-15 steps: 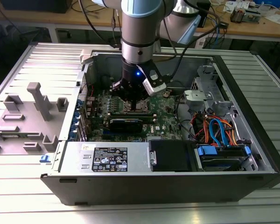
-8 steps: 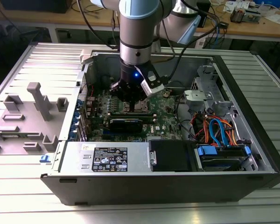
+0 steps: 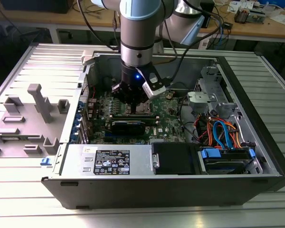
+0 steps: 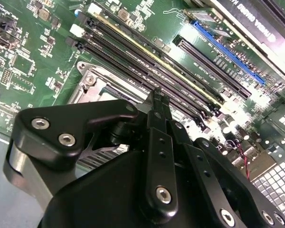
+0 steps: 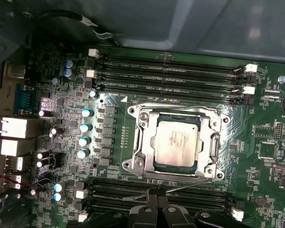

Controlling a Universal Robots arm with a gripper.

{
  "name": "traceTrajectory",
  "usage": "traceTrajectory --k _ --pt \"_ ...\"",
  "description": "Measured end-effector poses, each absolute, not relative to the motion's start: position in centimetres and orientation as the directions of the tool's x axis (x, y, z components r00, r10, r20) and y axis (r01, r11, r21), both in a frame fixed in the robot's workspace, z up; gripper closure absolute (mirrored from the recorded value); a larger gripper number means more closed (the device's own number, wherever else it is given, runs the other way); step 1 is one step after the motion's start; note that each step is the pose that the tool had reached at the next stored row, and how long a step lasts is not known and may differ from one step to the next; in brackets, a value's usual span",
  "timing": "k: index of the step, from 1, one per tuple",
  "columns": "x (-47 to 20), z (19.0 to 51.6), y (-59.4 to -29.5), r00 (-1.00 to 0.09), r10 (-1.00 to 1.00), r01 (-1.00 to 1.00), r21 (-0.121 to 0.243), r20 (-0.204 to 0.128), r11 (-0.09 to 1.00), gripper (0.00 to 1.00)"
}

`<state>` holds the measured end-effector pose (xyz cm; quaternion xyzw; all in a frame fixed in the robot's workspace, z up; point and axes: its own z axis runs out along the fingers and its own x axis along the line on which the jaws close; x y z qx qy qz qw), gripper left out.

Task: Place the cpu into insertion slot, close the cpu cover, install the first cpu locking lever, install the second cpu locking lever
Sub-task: 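Install the second cpu locking lever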

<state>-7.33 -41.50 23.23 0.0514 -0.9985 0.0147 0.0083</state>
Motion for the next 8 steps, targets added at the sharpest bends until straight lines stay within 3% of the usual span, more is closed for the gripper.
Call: traceTrajectory --k 8 --pt "-7.90 23.23 -41.77 -0.994 -0.111 -0.111 -0.005 0.016 0.994 0.89"
